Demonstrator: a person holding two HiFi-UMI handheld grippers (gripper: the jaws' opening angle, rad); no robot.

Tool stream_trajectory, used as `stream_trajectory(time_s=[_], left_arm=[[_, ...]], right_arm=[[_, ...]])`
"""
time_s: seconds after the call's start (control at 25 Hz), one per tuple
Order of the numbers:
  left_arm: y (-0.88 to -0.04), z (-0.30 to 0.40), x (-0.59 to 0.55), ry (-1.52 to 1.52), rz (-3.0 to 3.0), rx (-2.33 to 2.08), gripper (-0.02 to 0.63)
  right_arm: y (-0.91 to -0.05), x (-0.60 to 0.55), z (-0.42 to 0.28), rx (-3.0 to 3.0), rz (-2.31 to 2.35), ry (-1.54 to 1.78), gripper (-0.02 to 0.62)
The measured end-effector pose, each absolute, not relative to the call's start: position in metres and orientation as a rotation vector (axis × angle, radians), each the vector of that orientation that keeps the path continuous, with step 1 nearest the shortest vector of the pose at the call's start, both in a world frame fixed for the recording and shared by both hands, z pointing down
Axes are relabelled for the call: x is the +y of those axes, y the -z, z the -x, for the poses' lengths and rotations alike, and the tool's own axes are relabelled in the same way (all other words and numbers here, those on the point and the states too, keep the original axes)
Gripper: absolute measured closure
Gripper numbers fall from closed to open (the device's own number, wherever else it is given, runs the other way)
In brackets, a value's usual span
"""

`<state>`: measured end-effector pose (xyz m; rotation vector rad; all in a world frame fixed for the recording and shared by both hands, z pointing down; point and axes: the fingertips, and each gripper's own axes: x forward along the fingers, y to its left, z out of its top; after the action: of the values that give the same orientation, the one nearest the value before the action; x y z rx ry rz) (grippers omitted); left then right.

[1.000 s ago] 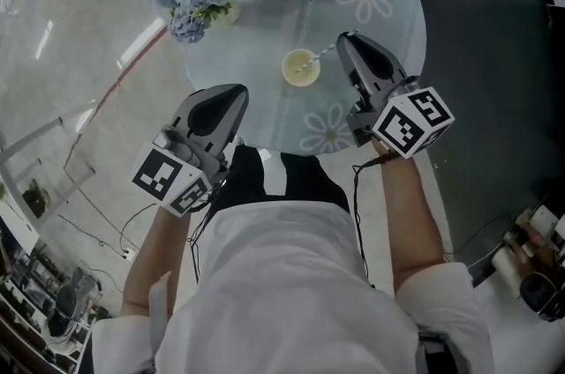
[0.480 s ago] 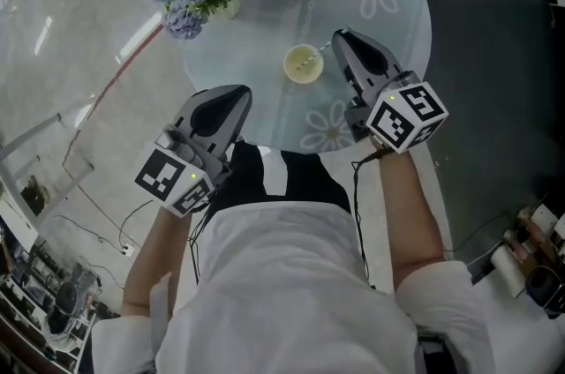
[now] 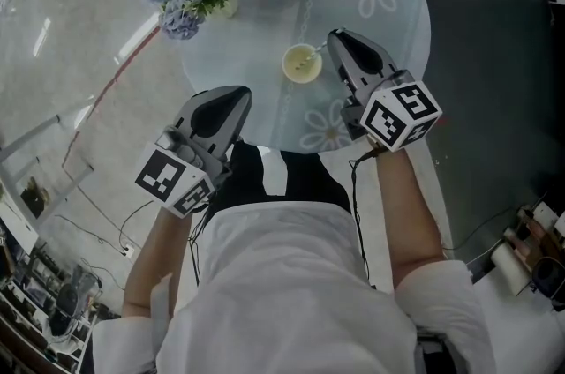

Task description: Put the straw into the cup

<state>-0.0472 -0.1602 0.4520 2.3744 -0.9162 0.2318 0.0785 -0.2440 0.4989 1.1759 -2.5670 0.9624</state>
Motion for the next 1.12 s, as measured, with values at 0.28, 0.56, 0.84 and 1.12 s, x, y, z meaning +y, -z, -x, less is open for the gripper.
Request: stream_trajectory(time_s=[0.28,0.56,0.84,1.12], left_arm=[[-0.451,0.047,-0.160,-0.232,-2.379,-0.910,0.586],[-0.447,0.045,-0.160,-0.227,-2.386,-0.905,0.586],[-0.440,0.046,-0.161,-0.213,-2.402,-0.904,0.586],[-0.431,0.046,-0.162,-0.212,-2.426,-0.900,0.586]], right_arm=[[-0.504,-0.249,-0.085,-2.521,-1.231,-0.990,0.555],[-0.501,-0.248,-0.084,-2.512,-1.229,-0.978,0.555],[-0.494,-0.246,-0.083,-2.515,-1.239,-0.988,0.554],[-0.479,-0.249,-0.099,-2.529,-1.321,-1.060,0.495]])
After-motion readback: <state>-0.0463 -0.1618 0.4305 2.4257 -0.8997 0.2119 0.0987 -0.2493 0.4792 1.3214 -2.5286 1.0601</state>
